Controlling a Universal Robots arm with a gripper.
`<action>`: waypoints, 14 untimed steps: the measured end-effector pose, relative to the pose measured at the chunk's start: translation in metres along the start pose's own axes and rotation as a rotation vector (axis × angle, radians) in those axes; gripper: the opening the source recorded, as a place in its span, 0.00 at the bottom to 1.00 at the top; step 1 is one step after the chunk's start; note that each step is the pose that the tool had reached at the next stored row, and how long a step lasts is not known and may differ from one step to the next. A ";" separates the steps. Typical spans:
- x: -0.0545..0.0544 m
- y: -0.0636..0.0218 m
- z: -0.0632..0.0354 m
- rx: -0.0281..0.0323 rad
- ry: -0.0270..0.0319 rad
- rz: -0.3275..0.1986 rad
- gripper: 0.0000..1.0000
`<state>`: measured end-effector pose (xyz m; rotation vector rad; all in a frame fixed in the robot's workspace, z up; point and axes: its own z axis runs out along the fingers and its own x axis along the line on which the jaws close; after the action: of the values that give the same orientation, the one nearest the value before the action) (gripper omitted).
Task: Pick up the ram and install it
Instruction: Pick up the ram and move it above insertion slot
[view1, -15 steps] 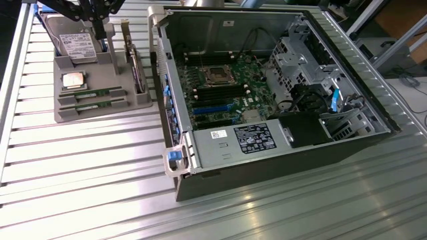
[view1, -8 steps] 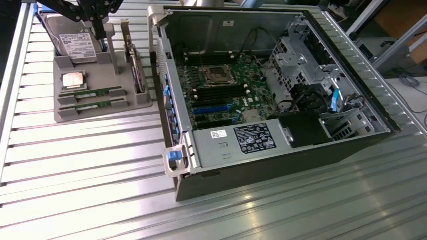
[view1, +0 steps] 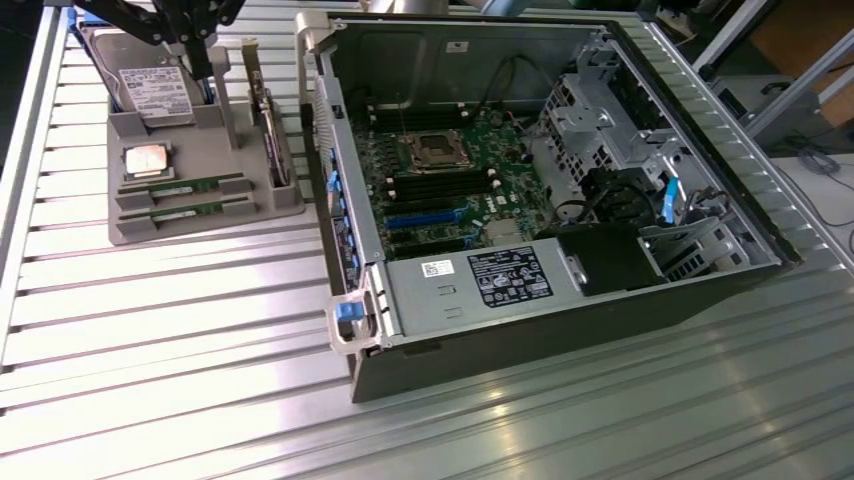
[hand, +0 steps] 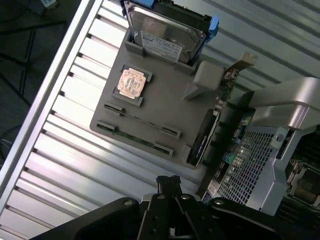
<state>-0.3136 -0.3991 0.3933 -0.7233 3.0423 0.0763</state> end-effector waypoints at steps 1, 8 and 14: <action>0.000 0.0000 0.0000 -0.0005 0.0009 -0.021 0.10; 0.000 0.0001 0.0000 -0.0026 0.0048 -0.107 0.10; 0.000 0.0001 0.0000 -0.0039 0.0071 -0.160 0.10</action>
<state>-0.3136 -0.3991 0.3932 -0.9660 2.9783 0.0778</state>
